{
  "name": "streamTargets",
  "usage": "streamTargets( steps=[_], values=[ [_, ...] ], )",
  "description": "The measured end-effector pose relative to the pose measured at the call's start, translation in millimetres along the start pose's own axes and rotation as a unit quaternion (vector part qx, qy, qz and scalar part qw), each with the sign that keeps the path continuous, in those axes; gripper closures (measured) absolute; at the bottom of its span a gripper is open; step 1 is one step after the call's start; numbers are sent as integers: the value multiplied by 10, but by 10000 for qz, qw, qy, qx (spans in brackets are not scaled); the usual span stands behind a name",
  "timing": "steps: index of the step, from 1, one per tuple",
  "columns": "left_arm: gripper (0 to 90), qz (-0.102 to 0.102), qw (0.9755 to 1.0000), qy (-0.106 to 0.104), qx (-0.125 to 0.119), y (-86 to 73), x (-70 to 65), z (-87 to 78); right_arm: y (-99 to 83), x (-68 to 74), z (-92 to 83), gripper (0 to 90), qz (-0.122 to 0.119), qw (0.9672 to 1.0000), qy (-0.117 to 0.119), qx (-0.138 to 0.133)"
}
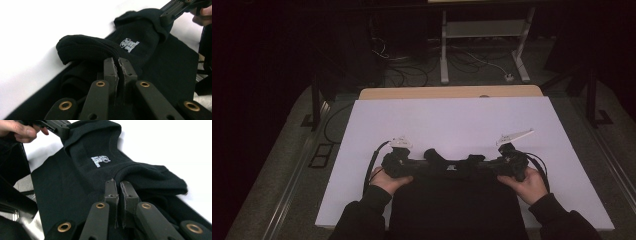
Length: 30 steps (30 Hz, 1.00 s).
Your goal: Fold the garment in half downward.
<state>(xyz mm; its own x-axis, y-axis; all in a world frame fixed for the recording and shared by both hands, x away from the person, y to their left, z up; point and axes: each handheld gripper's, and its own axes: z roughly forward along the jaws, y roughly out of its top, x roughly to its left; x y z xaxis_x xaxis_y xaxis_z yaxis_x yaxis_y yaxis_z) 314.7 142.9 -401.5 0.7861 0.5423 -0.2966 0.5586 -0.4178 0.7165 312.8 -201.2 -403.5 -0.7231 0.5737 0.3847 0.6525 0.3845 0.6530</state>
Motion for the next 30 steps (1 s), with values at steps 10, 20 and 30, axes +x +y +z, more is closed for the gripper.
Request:
streamTargets(
  steps=[10,20,30],
  values=[
    [841,86,9996,-87,246,-76,-89,35,-95,57,63,833,-56,9996,69,261],
    [841,231,9980,-241,538,-157,-207,77,-189,117,78,833,-95,9987,113,479],
    [840,262,9966,-380,685,-213,-255,61,-263,158,26,831,-51,9983,244,530]
  ],
)
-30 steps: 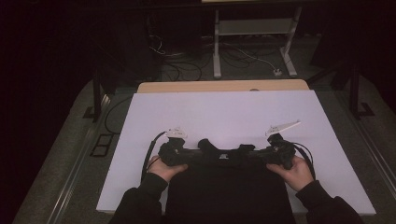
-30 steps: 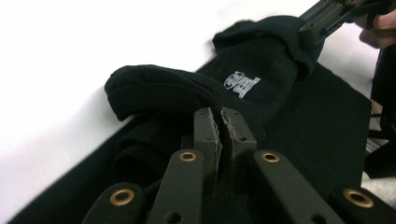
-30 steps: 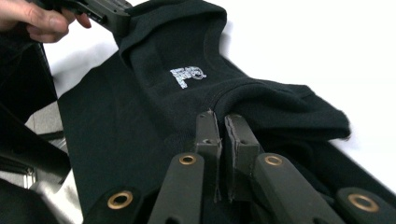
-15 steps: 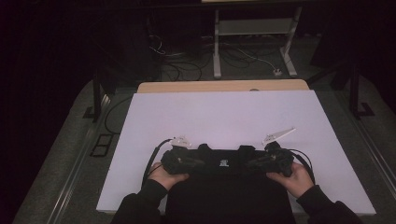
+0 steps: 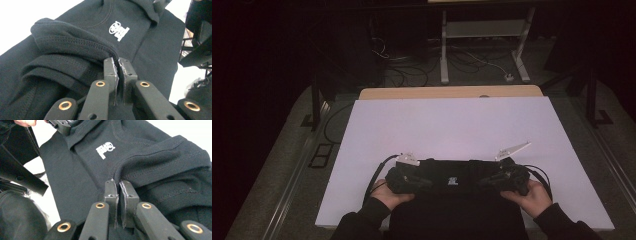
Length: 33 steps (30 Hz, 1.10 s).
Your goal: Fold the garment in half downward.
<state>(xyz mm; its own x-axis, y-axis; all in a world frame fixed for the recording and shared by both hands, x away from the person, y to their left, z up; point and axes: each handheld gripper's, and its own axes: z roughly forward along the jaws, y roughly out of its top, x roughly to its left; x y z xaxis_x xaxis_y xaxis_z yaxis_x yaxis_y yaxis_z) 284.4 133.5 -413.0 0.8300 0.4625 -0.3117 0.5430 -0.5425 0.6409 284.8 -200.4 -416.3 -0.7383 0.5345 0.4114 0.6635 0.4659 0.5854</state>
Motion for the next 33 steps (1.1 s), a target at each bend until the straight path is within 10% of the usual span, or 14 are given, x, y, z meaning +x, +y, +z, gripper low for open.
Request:
streamTargets(
  steps=[33],
  values=[
    [839,260,9988,-238,333,-165,-276,18,-214,232,8,828,-266,9988,181,376]
  ],
)
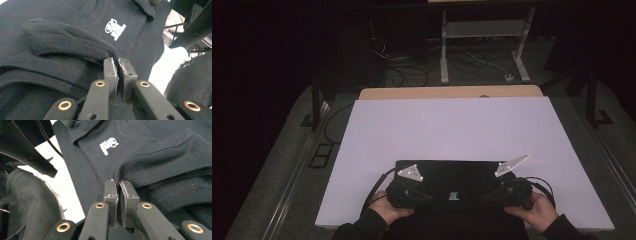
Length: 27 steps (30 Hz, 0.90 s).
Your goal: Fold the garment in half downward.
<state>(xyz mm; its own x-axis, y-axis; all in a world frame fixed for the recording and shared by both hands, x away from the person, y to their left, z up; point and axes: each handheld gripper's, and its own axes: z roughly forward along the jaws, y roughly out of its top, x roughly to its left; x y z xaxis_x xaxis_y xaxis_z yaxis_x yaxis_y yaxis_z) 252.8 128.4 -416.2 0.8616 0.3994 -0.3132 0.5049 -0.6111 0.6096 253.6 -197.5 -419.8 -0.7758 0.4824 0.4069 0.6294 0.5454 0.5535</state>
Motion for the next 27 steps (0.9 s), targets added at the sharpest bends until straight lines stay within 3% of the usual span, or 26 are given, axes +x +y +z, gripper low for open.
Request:
streamTargets(
  steps=[5,8,10,15,17,23,27],
  values=[
    [819,-54,10000,21,48,-12,-20,11,-17,30,6,814,-28,10000,11,59],
    [759,-71,9998,131,109,-11,-34,8,-18,52,-5,786,-20,10000,0,80],
    [706,39,9998,160,106,-8,-54,-8,-21,63,-17,752,-46,10000,-31,46],
    [578,338,9984,459,-32,-9,-140,-35,-18,117,-72,640,-114,9998,-162,-54],
    [527,383,9982,464,-49,-6,-150,-54,-15,153,-113,582,-222,9993,-271,-147],
    [381,126,9987,466,-164,39,-113,-154,0,186,-207,386,-262,9980,-477,-323],
    [317,166,9982,500,-288,102,-71,-231,36,186,-260,282,-253,9971,-608,-381]
  ],
)
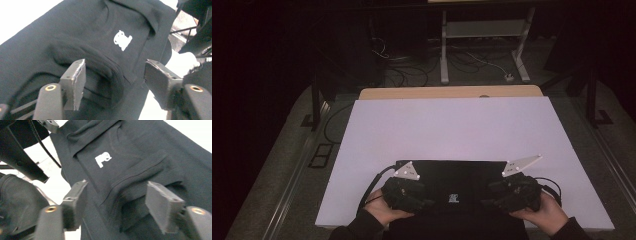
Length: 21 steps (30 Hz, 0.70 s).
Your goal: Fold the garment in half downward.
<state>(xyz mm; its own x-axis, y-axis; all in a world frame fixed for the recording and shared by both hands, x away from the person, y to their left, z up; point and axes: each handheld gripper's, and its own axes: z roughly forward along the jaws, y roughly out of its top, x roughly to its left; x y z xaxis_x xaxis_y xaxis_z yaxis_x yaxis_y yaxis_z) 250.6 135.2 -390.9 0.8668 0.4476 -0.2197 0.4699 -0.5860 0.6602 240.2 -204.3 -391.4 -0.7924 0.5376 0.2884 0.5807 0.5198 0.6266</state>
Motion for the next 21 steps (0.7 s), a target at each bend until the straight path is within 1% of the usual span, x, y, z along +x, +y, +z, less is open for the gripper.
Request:
streamTargets(
  steps=[1,4,6,8,9,10,11,12,13,14,15,17,19,21],
  values=[
    [296,5,10000,-5,-2,12,9,-11,16,-6,-23,263,18,10000,-80,-23],
    [249,24,10000,-42,-8,53,41,-45,47,-29,-85,190,60,9997,-185,-127],
    [217,68,10000,-54,44,82,61,-76,60,-55,-131,166,78,9995,-238,-186],
    [199,102,9999,1,54,119,80,-117,68,-86,-165,129,116,9993,-290,-191],
    [190,102,9999,18,46,138,93,-140,70,-102,-179,127,146,9992,-327,-200],
    [186,96,9999,20,42,156,105,-161,72,-122,-194,106,191,9990,-346,-198],
    [164,105,9999,12,65,177,116,-180,74,-144,-207,70,234,9989,-371,-184],
    [138,136,9999,25,68,198,126,-197,78,-160,-216,44,257,9987,-413,-170],
    [130,170,9998,13,104,220,135,-217,84,-175,-226,25,257,9985,-465,-156],
    [123,214,9997,-7,108,241,140,-235,91,-185,-239,18,251,9983,-511,-157],
    [114,248,9996,10,110,262,143,-250,99,-198,-254,15,231,9983,-507,-171],
    [66,306,9994,-31,157,306,154,-271,125,-213,-282,0,214,9983,-515,-164],
    [6,378,9990,-19,250,345,167,-282,155,-226,-311,0,157,9985,-506,-151],
    [0,451,9985,-49,294,370,186,-290,187,-236,-341,0,123,9984,-539,-131]
  ],
)
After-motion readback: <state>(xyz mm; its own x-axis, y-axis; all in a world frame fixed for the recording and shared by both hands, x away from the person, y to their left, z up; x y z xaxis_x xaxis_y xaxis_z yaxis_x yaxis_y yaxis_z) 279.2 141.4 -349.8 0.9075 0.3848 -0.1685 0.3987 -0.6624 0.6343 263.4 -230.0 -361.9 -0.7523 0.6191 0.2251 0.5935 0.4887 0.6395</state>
